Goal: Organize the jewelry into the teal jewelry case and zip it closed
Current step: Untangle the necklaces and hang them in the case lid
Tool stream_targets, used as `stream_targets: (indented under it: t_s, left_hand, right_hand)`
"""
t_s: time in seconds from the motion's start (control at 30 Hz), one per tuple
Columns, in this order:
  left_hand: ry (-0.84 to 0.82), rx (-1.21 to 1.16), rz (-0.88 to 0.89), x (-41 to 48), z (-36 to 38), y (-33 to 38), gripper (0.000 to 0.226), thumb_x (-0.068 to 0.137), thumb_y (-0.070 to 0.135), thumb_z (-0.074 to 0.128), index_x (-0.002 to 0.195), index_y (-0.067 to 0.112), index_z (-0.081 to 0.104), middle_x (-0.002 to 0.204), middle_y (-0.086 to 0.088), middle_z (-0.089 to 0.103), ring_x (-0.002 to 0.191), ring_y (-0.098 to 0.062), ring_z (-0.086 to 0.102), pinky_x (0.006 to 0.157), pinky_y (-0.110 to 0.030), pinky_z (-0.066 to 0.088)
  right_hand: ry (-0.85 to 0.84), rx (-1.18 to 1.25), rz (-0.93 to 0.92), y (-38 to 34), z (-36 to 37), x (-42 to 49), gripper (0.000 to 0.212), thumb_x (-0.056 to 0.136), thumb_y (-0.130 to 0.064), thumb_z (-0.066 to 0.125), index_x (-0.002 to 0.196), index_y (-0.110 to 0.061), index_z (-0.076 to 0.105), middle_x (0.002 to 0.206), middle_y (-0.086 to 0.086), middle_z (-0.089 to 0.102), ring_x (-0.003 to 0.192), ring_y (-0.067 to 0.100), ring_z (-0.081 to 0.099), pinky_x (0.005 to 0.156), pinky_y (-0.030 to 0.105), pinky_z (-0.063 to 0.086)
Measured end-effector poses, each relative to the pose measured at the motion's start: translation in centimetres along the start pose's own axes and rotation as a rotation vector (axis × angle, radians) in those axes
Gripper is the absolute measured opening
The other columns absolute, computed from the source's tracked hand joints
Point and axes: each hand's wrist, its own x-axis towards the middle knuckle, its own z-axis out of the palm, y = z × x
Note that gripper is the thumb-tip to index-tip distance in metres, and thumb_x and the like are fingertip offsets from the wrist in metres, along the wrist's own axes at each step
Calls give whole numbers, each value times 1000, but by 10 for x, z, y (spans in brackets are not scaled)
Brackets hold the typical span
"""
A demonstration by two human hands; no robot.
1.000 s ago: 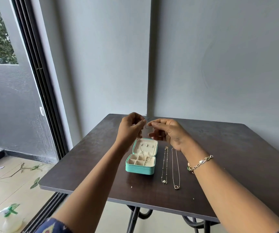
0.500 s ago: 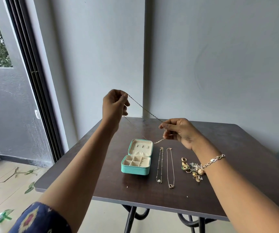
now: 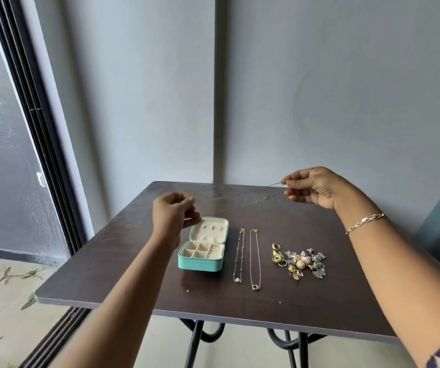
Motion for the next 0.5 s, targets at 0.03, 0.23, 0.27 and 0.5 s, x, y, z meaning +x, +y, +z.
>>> stream_targets:
  t_s: [0.03, 0.23, 0.27, 0.5]
  left_hand:
    - [-18, -6, -21, -5, 2, -7, 19, 87, -3, 55, 70, 3, 53, 60, -11, 49, 36, -8, 54, 46, -25, 54]
    - [-125, 49, -92, -39, 14, -50, 20, 83, -10, 57, 67, 3, 56, 58, -10, 54, 40, -10, 57, 47, -22, 53]
    - [-141, 90, -93, -44, 17, -57, 21, 82, -10, 58, 66, 3, 57, 55, -7, 56, 41, -11, 57, 48, -23, 53]
    - [-288, 430, 150, -85, 41, -93, 24, 81, -4, 59, 68, 16, 60, 49, 4, 54, 41, -9, 50, 51, -29, 49]
  right_hand:
    - [5, -20, -2, -2, -4, 1, 10, 82, 8, 55, 80, 1, 62, 51, 3, 63, 51, 11, 65, 50, 20, 55]
    - [127, -122, -59, -7, -15, 8, 13, 80, 12, 57, 78, 1, 61, 48, 4, 64, 49, 11, 65, 47, 19, 54]
    - [145, -138, -71, -6, -16, 10, 13, 80, 12, 57, 77, 0, 61, 48, 3, 64, 48, 11, 65, 47, 19, 53]
    - [192, -303, -150, 9, -13, 29, 19, 78, 15, 59, 71, -2, 59, 56, 8, 60, 43, 8, 62, 50, 20, 55]
